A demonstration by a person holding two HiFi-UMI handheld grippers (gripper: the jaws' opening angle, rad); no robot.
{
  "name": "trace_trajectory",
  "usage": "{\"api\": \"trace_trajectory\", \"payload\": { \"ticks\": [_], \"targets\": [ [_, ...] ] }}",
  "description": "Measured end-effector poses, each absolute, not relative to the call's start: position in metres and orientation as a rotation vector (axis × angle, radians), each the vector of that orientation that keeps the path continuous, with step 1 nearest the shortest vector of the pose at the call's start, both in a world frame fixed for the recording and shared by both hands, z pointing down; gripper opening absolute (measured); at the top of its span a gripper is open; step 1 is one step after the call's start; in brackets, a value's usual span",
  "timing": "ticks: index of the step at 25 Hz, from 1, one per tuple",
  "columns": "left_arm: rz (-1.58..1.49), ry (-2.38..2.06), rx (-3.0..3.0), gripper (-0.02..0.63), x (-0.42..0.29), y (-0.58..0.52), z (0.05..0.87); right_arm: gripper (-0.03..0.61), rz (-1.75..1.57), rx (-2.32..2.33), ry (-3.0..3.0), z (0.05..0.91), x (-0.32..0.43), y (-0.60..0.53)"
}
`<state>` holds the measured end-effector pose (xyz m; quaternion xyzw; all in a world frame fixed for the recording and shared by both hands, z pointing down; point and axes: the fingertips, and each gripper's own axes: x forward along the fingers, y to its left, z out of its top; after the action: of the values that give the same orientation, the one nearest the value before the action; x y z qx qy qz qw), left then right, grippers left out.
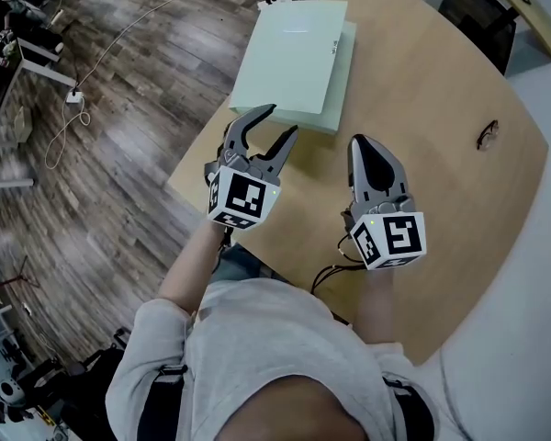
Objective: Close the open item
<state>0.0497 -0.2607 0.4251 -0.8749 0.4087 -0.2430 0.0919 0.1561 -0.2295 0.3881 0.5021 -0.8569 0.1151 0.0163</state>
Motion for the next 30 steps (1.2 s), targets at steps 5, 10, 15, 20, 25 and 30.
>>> {"api": "trace_trajectory", "payload": {
  "ticks": [5,10,15,20,25,30],
  "targets": [
    [-0.806,1.118,-2.576,0.197,0.078,-0.27,0.451,0.011,0.371,1.572,-2.656,0.398,0.168,-0.237],
    [-0.884,1.13,-2.518,0.198,0.089,-0.287,0.469,0.011,0.393,1.568,-2.646,0.406,0.176,-0.241],
    [-0.958,1.122,-2.444,0.196,0.094,-0.303,0.482,0.011,0.424,1.587,-2.634,0.413,0.184,-0.244],
    [-0.976,1.069,-2.35,0.126,0.099,-0.308,0.481,0.011,0.443,1.598,-2.632,0.415,0.189,-0.243],
    [-1.007,1.006,-2.367,0.061,0.105,-0.308,0.488,0.011,0.454,1.621,-2.621,0.417,0.194,-0.244],
    [-1.177,0.868,-2.397,0.029,0.116,-0.309,0.512,0.011,0.463,1.622,-2.618,0.421,0.198,-0.243]
  ]
}}
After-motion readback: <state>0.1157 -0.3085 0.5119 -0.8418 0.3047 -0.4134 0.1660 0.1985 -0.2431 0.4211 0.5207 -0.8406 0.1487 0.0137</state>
